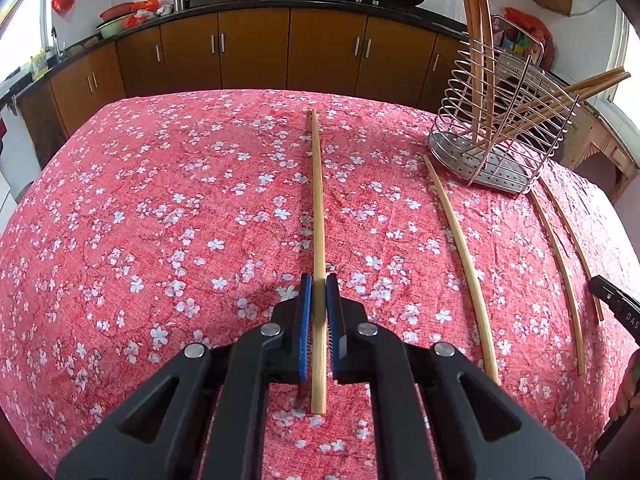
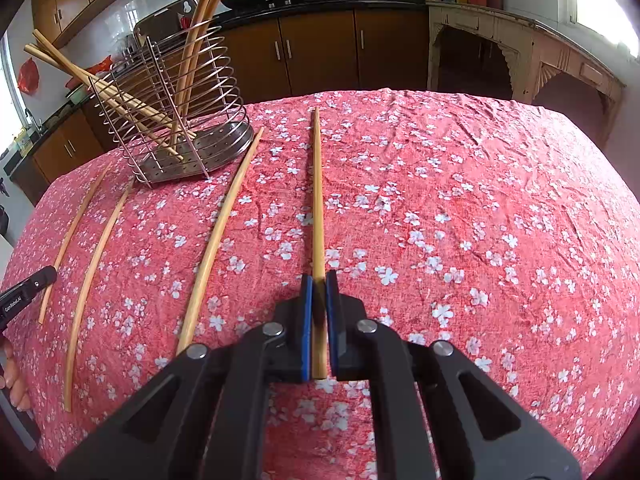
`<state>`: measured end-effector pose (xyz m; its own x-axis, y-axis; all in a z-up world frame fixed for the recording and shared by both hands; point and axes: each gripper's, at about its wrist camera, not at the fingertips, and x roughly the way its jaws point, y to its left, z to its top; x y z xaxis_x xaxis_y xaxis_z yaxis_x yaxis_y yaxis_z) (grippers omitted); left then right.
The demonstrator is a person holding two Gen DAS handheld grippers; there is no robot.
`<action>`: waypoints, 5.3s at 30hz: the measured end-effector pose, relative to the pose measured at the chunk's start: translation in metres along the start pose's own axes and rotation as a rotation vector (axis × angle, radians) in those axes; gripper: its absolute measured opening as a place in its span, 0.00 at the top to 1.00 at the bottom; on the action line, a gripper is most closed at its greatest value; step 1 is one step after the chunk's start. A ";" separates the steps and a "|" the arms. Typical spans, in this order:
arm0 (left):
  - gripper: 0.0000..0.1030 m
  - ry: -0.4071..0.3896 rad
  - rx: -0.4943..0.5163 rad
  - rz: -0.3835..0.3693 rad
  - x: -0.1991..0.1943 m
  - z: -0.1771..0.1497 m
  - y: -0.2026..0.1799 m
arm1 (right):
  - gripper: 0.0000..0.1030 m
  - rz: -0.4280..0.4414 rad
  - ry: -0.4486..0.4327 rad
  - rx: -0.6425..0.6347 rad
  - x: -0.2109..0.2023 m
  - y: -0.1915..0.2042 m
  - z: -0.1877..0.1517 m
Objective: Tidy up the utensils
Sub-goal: 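Close the left tool on a chopstick while the right tool grasps another chopstick, then lift both held chopsticks upright above the wire holder, then open the left tool over the holder while the right tool releases its chopstick into it, then move both open tools back down to the last chopsticks on the cloth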
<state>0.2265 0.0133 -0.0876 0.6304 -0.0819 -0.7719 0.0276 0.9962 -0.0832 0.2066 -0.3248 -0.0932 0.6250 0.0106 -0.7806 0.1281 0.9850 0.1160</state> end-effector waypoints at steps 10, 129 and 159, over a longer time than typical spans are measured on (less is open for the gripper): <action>0.92 0.000 0.001 0.001 0.000 0.000 -0.001 | 0.92 0.003 0.000 0.002 0.000 0.000 0.001; 0.93 -0.355 -0.048 -0.217 -0.110 0.160 -0.072 | 0.68 0.239 -0.470 0.097 -0.105 0.032 0.187; 0.62 -0.265 -0.009 -0.021 -0.116 0.024 -0.024 | 0.67 0.175 -0.145 0.029 -0.068 0.033 -0.010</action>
<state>0.1714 0.0000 0.0189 0.8111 -0.0901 -0.5780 0.0367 0.9940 -0.1034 0.1601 -0.2915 -0.0424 0.7434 0.1539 -0.6509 0.0285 0.9650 0.2608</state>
